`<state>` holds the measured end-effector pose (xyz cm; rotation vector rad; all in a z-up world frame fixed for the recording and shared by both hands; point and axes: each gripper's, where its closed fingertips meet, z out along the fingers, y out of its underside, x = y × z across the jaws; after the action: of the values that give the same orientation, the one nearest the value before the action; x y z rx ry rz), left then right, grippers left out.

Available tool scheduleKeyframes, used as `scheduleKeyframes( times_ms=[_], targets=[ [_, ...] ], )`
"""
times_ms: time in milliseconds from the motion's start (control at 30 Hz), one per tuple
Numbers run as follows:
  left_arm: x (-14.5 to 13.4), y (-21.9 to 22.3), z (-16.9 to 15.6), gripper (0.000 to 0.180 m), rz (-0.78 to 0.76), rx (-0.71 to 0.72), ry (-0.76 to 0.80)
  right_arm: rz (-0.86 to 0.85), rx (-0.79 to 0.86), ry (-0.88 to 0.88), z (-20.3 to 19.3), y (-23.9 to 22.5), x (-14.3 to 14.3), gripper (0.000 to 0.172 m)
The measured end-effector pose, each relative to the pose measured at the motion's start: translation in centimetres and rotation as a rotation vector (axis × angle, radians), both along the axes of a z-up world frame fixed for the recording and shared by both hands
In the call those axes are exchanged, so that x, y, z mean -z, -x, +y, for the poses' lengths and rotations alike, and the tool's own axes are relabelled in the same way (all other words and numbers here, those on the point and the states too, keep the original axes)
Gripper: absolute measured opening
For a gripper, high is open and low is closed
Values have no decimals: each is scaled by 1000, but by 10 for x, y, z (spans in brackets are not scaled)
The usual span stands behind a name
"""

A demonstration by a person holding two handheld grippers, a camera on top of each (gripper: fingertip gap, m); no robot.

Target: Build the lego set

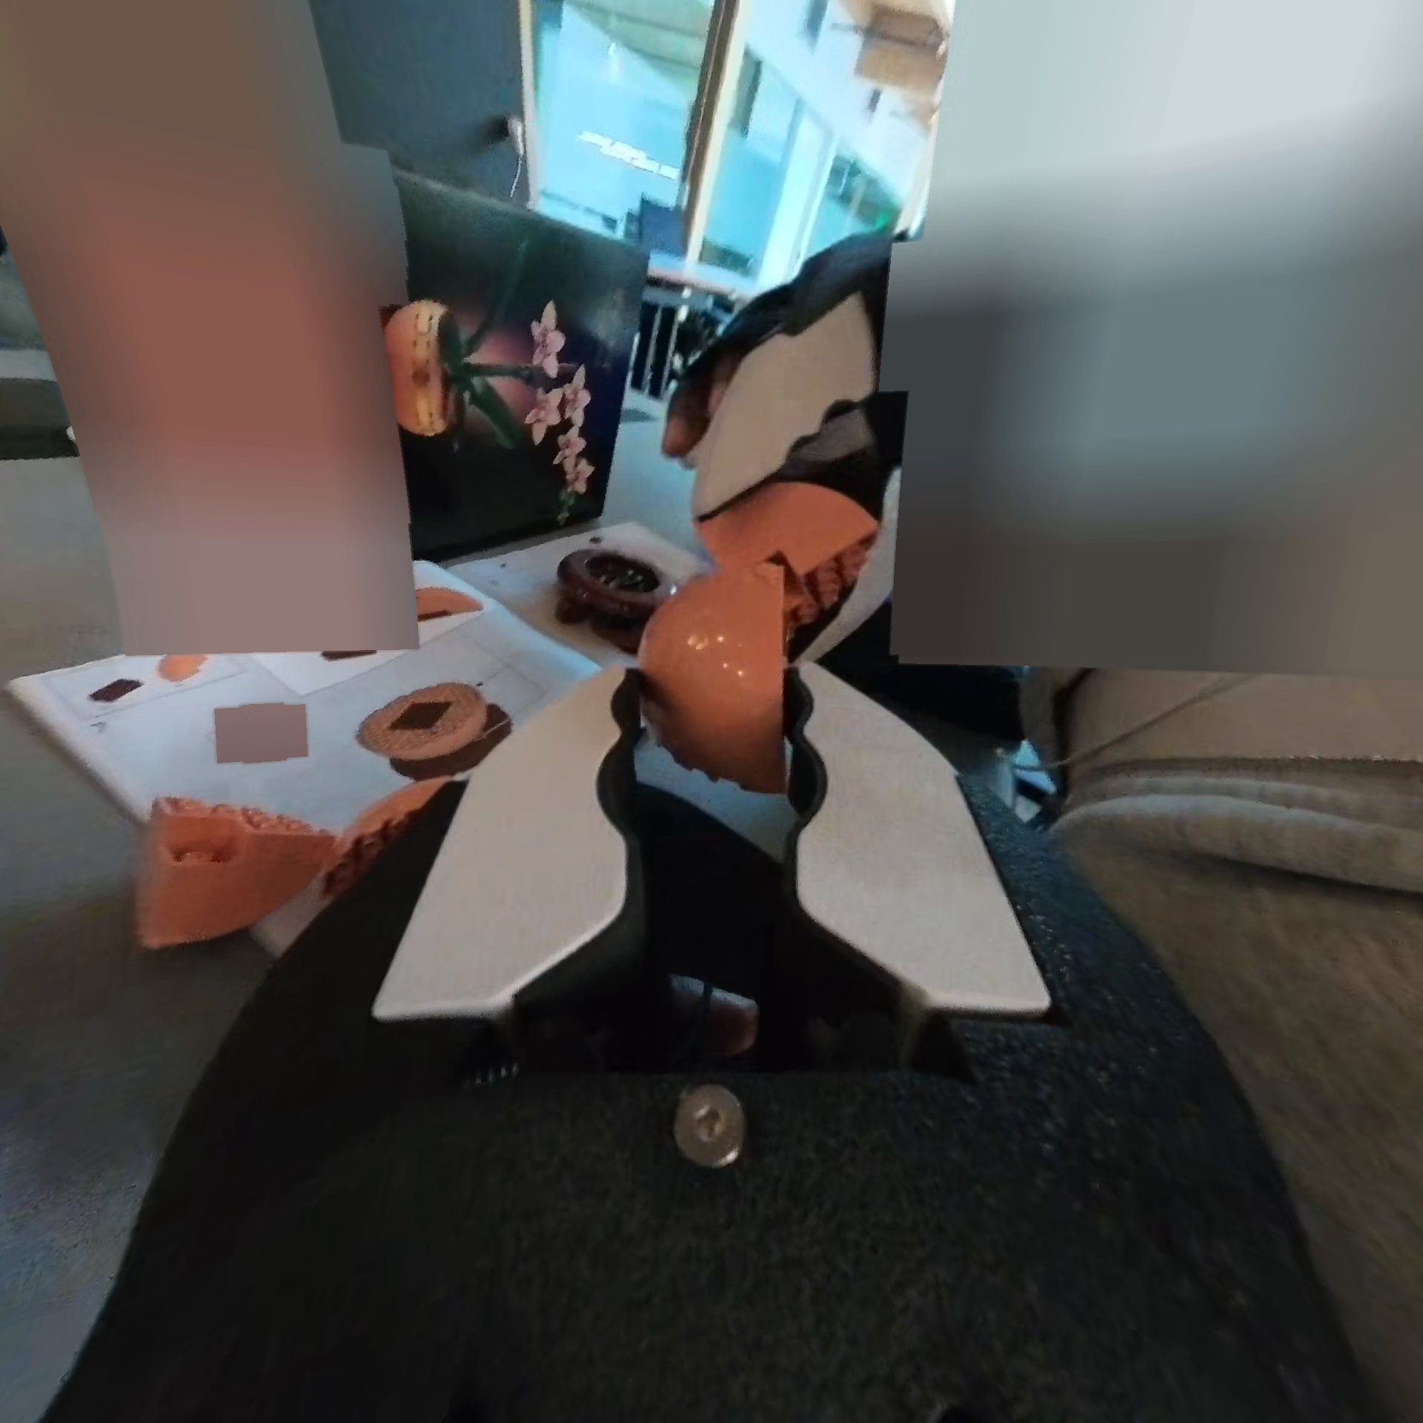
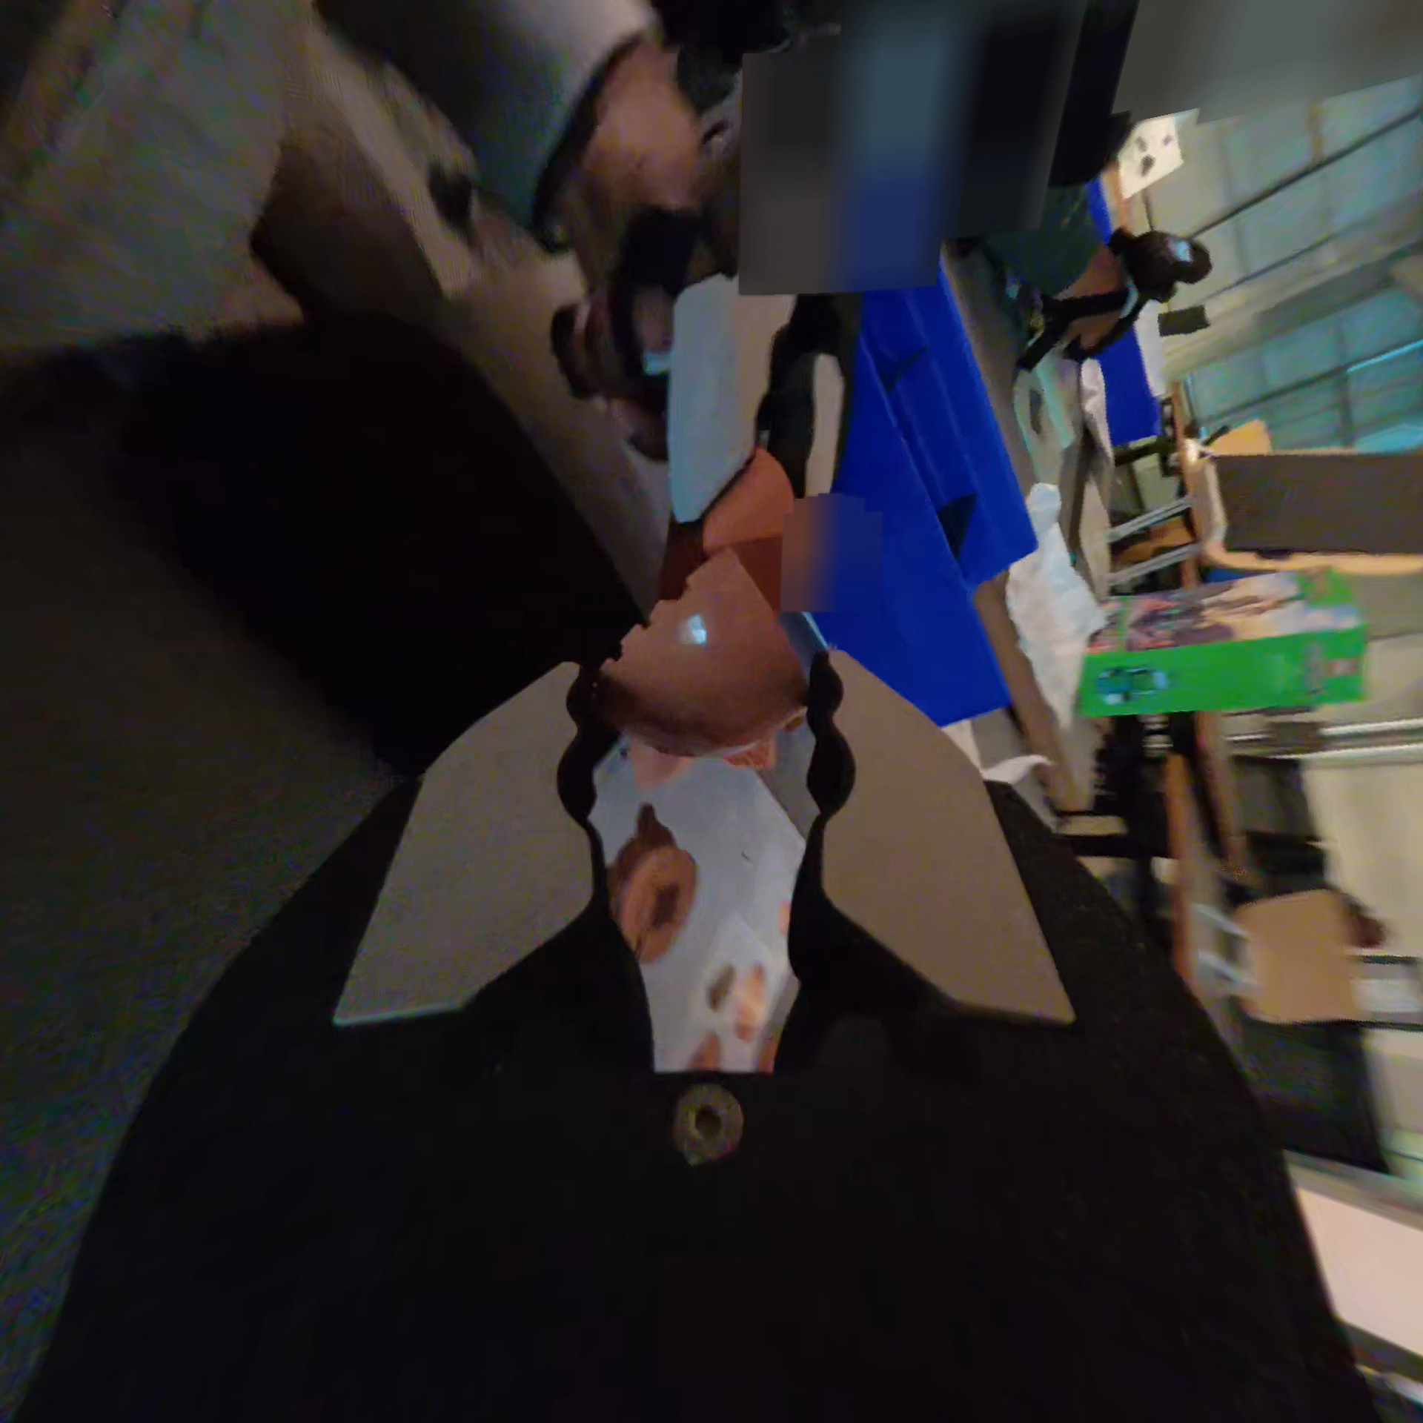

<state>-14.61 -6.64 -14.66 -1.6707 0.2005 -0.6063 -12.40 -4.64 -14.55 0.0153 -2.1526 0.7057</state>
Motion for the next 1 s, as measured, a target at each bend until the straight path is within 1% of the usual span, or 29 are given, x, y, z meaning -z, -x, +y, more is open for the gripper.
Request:
scheduleKeyframes(
  times_ms=[100, 200, 267, 367, 433, 533, 667, 733, 833, 867, 900, 1000],
  targets=[
    [6, 3, 3, 36, 134, -43, 50, 56, 24, -278, 9, 2, 7, 52],
    [10, 3, 6, 36, 296, -77, 49, 39, 51, -475, 22, 6, 15, 52],
    [13, 2, 8, 36, 374, -96, 39, 25, 50, -535, 26, 9, 19, 53],
    [19, 4, 10, 36, 418, -123, 54, 17, 22, -564, 22, 10, 19, 53],
    [21, 4, 9, 36, 439, -132, 45, 42, 1, -587, 19, 11, 17, 53],
    [20, 6, 8, 36, 423, -143, 43, 40, -30, -562, 10, 8, 16, 53],
    [9, 5, 6, 36, 273, -121, 16, 46, -30, -556, 8, 8, 13, 53],
    [4, 8, 6, 36, 227, -128, 1, 41, -31, -550, 8, 8, 12, 53],
    [3, 17, 7, 36, 255, -175, -7, 5, 5, -507, 11, 9, 9, 52],
    [5, 21, 8, 36, 287, -202, -8, -34, 41, -458, 14, 10, 8, 53],
    [6, 25, 8, 36, 325, -237, -9, -97, 114, -388, 20, 12, 8, 53],
    [9, 41, 9, 36, 491, -390, -18, -419, 406, -120, 43, 16, 21, 53]
  ],
)
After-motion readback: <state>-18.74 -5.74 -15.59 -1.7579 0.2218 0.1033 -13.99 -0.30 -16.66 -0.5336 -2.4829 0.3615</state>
